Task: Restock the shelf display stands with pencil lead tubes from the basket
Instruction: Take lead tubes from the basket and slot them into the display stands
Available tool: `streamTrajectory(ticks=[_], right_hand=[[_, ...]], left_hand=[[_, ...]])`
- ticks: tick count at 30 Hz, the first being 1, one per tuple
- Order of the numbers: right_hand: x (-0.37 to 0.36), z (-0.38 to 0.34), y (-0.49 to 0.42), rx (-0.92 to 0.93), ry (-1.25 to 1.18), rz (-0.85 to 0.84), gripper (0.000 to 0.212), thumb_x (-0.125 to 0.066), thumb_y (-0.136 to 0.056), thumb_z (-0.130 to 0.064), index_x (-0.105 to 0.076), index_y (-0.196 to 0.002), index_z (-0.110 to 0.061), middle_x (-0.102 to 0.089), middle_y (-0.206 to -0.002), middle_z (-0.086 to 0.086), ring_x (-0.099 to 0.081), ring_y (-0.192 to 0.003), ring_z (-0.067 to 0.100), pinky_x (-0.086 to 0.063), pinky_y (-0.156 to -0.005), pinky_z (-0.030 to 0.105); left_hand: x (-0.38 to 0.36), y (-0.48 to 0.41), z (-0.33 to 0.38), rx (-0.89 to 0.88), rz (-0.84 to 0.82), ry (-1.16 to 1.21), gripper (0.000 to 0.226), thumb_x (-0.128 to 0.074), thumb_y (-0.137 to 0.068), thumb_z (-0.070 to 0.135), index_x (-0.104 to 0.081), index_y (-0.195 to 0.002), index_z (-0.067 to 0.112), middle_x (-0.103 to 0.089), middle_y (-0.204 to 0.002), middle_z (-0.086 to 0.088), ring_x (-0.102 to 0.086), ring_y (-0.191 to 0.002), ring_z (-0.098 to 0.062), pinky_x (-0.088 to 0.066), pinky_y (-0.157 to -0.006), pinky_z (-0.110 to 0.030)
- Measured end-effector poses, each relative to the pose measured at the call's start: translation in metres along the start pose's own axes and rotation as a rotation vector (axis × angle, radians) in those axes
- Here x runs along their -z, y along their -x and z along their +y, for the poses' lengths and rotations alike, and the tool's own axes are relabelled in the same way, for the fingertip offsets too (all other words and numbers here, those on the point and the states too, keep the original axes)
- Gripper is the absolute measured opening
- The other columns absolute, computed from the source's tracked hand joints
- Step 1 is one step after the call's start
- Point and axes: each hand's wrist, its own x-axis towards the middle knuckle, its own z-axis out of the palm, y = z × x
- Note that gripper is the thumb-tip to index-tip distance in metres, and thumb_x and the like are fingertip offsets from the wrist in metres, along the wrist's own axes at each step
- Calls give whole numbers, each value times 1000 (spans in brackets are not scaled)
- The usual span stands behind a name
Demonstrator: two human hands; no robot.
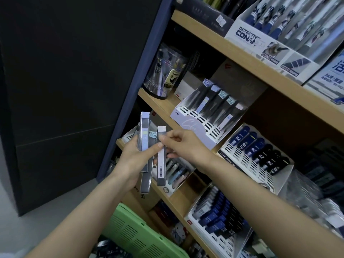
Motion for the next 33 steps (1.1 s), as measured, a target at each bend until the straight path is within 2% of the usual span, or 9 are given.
streamTrajectory(ticks=[5,8,10,14,17,24,28,31,33], right_hand=[[6,-4,13,96,38,219,19,-47,-99,-26,-55,-87,-13,-64,-70,-12,-61,-59,2,-53,-63,23],[23,-10,25,130,0,408,21,-39,-101,-30,-48,-105,-12,-69,-88,5,-67,-64,14,-57,-60,27],[33,-10,34,147,-48,470,14,-39,-101,-28,-47,-102,-16,-69,-92,13,-69,-69,22,-59,-60,30],[39,-4,48,136,-122,514,8,-42,-100,-26,-46,-100,-19,-70,-91,13,-70,-74,24,-59,-63,30],[39,-3,56,117,-156,500,11,-44,-99,-23,-49,-104,-14,-71,-92,13,-70,-77,25,-59,-64,31],[52,2,74,75,-279,223,22,-48,-97,-10,-59,-116,-11,-70,-107,-2,-69,-93,10,-56,-74,20],[55,8,77,-2,-202,336,20,-58,-91,-12,-61,-97,7,-71,-100,15,-70,-88,16,-57,-71,20],[63,3,77,11,-140,410,14,-61,-89,-15,-63,-86,-1,-72,-76,0,-70,-72,9,-57,-72,21],[81,-1,71,45,-89,577,10,-62,-88,-17,-64,-85,-8,-70,-76,-1,-69,-73,11,-57,-77,24]], left_hand=[[0,2,0,-7,-8,-11,23,-67,-85,8,-61,-107,5,-66,-75,-1,-59,-57,-7,-48,-50,-19],[1,1,-1,15,-9,-46,26,-67,-85,10,-59,-109,6,-64,-83,-6,-58,-58,-7,-49,-52,-19],[-4,3,-1,40,-63,-66,25,-68,-84,14,-60,-107,7,-66,-86,-8,-59,-60,-7,-49,-53,-19],[-26,16,-1,87,-180,-61,8,-66,-85,14,-61,-91,12,-62,-60,4,-59,-52,-4,-48,-49,-16],[-36,22,-5,85,-164,-38,8,-66,-85,12,-62,-90,8,-60,-57,3,-57,-49,-4,-46,-46,-15],[-43,25,-7,86,-177,-5,7,-66,-85,12,-60,-89,9,-59,-54,5,-54,-46,-5,-44,-43,-16],[-45,25,-11,-6,-158,-84,12,-67,-84,9,-59,-93,7,-60,-56,3,-54,-51,-12,-47,-49,-20],[-46,26,-13,-71,-131,-113,11,-69,-83,10,-60,-90,12,-61,-60,3,-56,-52,-7,-47,-50,-18],[-44,25,-15,-93,-121,-156,12,-69,-84,13,-60,-91,13,-62,-63,4,-57,-53,-5,-47,-51,-17]])
